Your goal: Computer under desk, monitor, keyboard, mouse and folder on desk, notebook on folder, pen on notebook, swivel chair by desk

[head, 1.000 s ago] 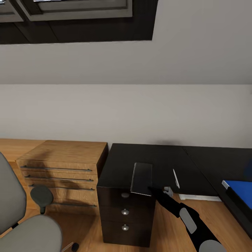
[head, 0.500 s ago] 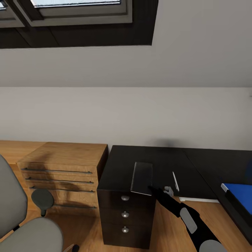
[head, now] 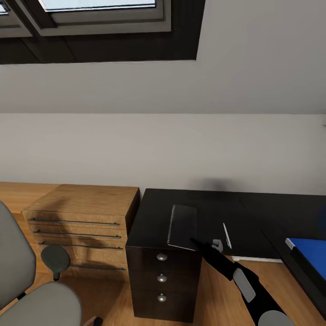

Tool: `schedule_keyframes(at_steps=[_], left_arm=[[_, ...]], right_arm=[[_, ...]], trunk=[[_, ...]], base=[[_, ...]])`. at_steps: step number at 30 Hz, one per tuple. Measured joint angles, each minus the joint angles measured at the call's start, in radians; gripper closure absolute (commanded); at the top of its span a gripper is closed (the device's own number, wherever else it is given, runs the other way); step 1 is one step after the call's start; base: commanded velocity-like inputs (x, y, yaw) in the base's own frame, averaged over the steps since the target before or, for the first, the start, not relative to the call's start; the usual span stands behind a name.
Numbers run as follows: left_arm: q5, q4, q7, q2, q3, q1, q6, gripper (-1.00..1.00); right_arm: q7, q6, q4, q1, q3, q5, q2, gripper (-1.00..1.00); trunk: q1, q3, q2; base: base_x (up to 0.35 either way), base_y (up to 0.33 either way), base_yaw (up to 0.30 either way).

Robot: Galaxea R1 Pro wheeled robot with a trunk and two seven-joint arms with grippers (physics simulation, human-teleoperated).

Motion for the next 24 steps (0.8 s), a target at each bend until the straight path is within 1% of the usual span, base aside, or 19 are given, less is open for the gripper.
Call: schedule_keyframes(at_steps=[6, 14, 18, 24], left_arm=[[0.0, 0.0, 0.0, 0.0, 0.0, 0.0, 0.0, -1.0], [0.0, 0.0, 0.0, 0.0, 0.0, 0.0, 0.001, -1.0], [0.0, 0.0, 0.0, 0.0, 0.001, 0.0, 0.0, -1.0], [0.0, 0.0, 0.0, 0.0, 0.0, 0.0, -0.001, -1.0]], right_arm=[[0.023, -0.001, 0.001, 0.0, -0.001, -0.001, -0.002, 1.0], [0.024, -0.004, 0.0, 0.0, -0.001, 0.0, -0.002, 1.0], [0.018, -0.002, 0.0, 0.0, 0.0, 0.002, 0.0, 1.0], [-0.022, 0.002, 0.0, 0.0, 0.001, 0.002, 0.001, 1.0]], trunk=[[0.0, 0.0, 0.0], [0.0, 0.0, 0.0], [0.0, 0.0, 0.0], [0.0, 0.0, 0.0]], base=[[0.0, 0.0, 0.0], [0.0, 0.0, 0.0], [0.0, 0.0, 0.0], [0.0, 0.0, -0.009]])
